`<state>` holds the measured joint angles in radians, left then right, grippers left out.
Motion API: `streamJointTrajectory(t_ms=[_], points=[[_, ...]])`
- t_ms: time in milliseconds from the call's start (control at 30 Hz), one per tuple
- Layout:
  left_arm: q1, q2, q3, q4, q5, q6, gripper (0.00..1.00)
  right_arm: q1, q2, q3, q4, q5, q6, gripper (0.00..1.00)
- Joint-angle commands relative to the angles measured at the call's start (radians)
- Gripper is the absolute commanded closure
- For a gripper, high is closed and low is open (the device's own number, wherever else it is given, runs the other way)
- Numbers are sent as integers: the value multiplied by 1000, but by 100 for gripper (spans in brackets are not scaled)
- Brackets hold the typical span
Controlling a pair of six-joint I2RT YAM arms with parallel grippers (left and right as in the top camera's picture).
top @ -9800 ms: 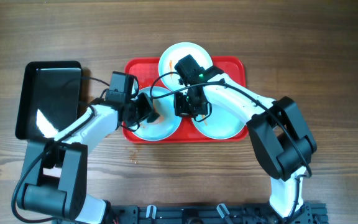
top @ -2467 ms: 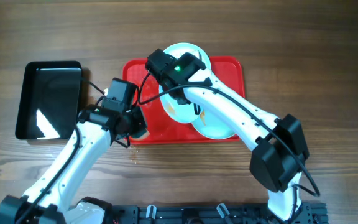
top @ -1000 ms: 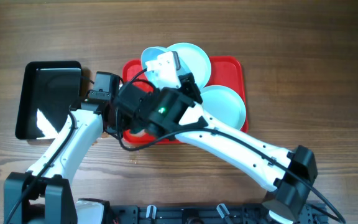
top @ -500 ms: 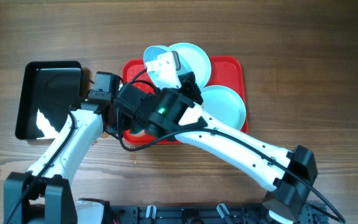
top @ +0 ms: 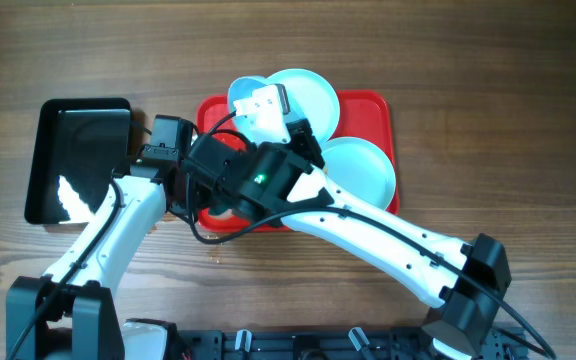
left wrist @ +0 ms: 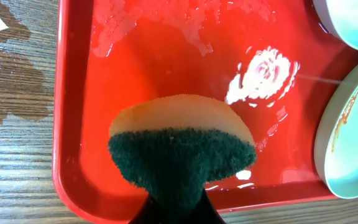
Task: Clean dirty plates on tray and stack at the side
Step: 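Carry the plate with the right gripper to the table's right side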
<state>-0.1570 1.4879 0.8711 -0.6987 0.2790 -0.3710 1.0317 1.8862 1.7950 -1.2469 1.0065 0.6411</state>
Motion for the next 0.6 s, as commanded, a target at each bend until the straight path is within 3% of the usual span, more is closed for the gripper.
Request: streamJointTrajectory(t_ms=[0, 333, 467, 567], points=[[-3, 5, 25, 3, 16, 5, 96, 3, -7, -64, 28, -137, 46, 96], [-3, 5, 25, 0, 16, -3, 96, 1, -13, -40, -51, -13, 126, 96], [-3, 5, 25, 1, 16, -3, 96, -26, 9, -119, 30, -118, 108, 96], [-3, 5, 25, -1, 16, -3, 96, -32, 27, -161, -14, -49, 134, 96]])
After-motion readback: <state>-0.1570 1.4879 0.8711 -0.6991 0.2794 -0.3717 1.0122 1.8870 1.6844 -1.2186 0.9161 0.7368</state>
